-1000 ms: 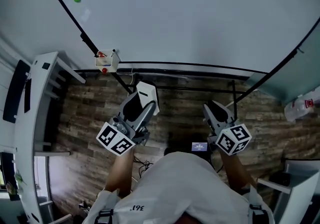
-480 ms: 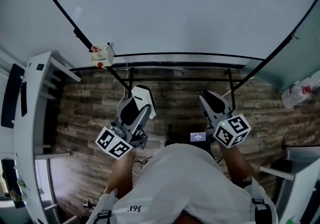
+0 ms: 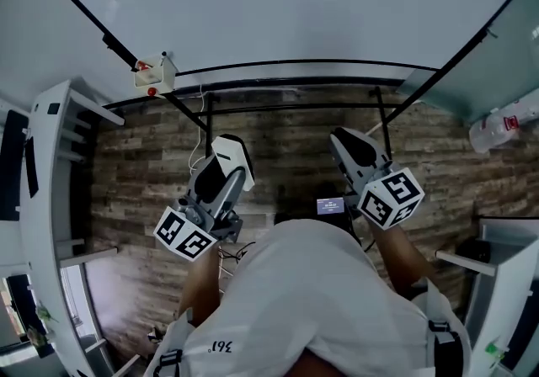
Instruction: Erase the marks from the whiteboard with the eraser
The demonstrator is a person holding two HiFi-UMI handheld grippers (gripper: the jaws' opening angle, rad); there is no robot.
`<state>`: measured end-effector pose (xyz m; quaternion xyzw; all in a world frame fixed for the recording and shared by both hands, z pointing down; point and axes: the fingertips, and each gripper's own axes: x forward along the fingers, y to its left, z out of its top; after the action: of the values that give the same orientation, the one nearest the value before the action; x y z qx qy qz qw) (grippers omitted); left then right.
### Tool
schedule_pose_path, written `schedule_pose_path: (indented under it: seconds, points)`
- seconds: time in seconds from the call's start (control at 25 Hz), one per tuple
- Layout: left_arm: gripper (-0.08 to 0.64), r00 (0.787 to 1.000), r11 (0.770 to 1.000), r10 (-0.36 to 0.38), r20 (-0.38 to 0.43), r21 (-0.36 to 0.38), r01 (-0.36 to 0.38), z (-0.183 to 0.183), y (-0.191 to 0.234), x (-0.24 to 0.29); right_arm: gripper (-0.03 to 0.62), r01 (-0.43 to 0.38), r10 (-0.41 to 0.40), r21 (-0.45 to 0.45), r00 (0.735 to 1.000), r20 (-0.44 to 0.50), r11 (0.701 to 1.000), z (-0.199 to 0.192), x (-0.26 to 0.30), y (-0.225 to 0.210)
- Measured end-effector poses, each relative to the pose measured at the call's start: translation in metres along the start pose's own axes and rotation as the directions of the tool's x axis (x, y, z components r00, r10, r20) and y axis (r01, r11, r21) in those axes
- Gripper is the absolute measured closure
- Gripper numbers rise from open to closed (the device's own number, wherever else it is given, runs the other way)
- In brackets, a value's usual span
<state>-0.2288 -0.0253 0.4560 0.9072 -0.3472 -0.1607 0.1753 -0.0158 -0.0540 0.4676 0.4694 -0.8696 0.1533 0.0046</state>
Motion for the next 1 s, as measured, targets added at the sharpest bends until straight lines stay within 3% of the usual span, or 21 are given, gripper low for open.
schedule_pose_path:
  seconds: [0.48, 1.0]
  points:
    - [0.325, 0.999, 0.999, -0.035, -0.027, -0.013, 0.035, -0.007, -0.01, 0.012, 0.568, 0.038, -0.038, -0.033, 0.999, -0.022, 0.999, 0.003, -0.006, -0.009]
    - [0.325, 0.997, 0.998, -0.05, -0.066, -0.036, 0.047, -0.021, -0.01, 0.016, 0.568, 0.058, -0.06, -0.056, 0.997, -0.039, 0.997, -0.008, -0.005, -0.011]
